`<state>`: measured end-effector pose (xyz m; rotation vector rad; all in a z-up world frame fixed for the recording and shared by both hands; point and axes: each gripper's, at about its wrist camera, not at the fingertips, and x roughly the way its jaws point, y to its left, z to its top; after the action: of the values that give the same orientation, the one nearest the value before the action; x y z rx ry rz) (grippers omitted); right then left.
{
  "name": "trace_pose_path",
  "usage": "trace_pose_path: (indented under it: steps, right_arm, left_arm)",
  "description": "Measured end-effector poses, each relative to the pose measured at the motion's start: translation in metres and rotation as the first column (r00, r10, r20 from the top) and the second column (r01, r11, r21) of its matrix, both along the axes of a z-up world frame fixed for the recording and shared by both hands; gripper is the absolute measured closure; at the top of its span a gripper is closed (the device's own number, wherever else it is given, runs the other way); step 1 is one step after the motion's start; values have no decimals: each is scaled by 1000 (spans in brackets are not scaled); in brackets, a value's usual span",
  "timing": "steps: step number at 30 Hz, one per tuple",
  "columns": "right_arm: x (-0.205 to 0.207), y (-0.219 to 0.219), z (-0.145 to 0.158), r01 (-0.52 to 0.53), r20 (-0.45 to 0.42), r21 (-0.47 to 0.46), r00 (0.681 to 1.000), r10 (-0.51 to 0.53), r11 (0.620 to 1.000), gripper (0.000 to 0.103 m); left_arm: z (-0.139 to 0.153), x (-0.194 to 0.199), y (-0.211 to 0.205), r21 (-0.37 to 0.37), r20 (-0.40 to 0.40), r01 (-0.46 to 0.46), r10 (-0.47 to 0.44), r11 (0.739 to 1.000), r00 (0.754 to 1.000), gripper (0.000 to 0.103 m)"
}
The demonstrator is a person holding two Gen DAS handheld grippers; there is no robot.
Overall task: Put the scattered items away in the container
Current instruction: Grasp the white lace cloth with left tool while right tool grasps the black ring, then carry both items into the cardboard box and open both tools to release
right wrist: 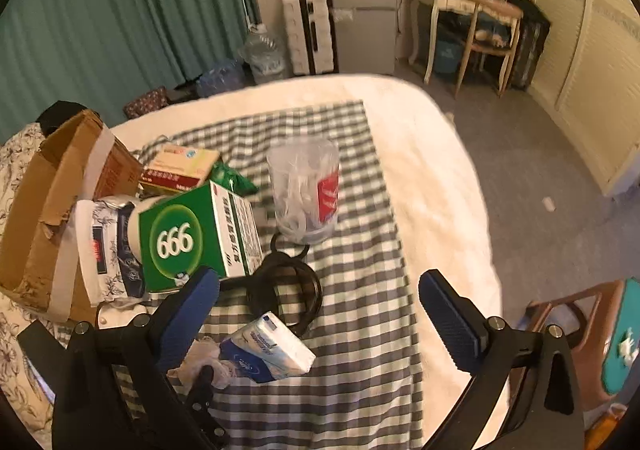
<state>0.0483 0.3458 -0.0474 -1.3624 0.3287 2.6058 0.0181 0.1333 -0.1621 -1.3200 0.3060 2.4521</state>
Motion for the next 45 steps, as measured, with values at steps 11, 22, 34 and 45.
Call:
trace_pose_path:
  steps: [11,22,34,45]
  right_arm:
    - [-23,-5,-44,-54,132,12,990,52,998,13]
    - [-37,-29,-77,-129,212,31,970,120,991,27]
    - [-22,-20,-42,-100,125,-7,987,100,995,40]
    - [-13,-20,22,-111,-26,-26,994,110,993,40]
  left_arm:
    - [9,17,10,-2,-6,109,-109,994,994,80]
    - [29,13,-8,25,-15,41,-41,999,999,81]
    - [50,11,-10,42,-41,20,-18,999,999,81]
    - [74,-8,-8,88,-61,16,-11,996,998,81]
